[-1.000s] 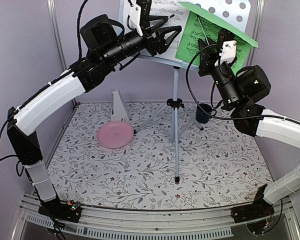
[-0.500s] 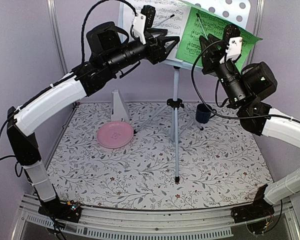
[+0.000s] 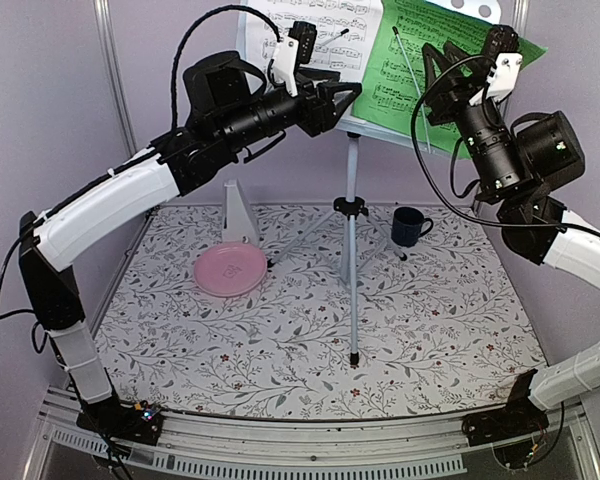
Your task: Set up the instrument practice props
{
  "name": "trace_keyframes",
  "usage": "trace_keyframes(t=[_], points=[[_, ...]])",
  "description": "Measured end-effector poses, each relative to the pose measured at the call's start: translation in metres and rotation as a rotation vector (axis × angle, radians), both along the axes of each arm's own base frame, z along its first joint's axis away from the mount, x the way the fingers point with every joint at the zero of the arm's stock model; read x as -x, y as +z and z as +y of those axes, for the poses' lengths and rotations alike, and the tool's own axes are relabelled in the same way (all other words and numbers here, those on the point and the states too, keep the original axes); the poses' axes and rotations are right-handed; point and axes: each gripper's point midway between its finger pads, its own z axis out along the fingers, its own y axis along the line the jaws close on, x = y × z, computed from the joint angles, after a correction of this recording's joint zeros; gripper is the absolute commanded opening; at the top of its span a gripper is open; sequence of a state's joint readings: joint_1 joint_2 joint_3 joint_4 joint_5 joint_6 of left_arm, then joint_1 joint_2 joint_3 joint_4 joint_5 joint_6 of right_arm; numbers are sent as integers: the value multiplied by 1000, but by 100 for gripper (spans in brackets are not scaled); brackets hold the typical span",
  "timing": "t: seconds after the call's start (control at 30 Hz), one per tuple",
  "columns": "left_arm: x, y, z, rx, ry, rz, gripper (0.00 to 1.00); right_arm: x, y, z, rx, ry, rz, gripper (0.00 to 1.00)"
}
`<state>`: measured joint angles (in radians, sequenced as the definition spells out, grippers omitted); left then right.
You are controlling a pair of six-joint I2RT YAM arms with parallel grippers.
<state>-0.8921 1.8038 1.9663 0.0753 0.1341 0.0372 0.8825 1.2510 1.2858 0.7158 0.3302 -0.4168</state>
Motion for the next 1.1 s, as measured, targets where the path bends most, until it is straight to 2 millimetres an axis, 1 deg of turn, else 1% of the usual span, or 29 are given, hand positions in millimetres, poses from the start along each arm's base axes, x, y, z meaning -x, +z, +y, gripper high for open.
trace_keyframes(t=[0.13, 0.27, 0.37, 0.47, 0.53, 0.67, 0.8, 0.9, 1.1], points=[[-3, -1, -4, 5, -4, 9, 54, 3, 4, -5, 0, -15, -11, 42], [-3, 0, -6, 11, -15, 13, 53, 3, 11, -12, -6, -39, -23, 43], [-3, 2, -8, 16, -21, 16, 53, 1, 17, -21, -18, -69, -29, 47], [-3, 3, -9, 19, -24, 17, 51, -3, 19, -30, -28, -97, -28, 48], [-3, 3, -9, 20, -26, 18, 49, -4, 19, -33, -29, -107, -27, 49], [-2, 2, -10, 20, -35, 23, 49, -6, 23, -38, -37, -122, -33, 49], [-2, -8, -14, 8, -49, 34, 48, -7, 30, -47, -53, -142, -44, 50], [-1, -14, -16, 1, -56, 38, 49, -8, 31, -51, -59, -151, -46, 49], [0, -14, -17, 4, -58, 43, 47, -12, 31, -58, -64, -170, -44, 50]])
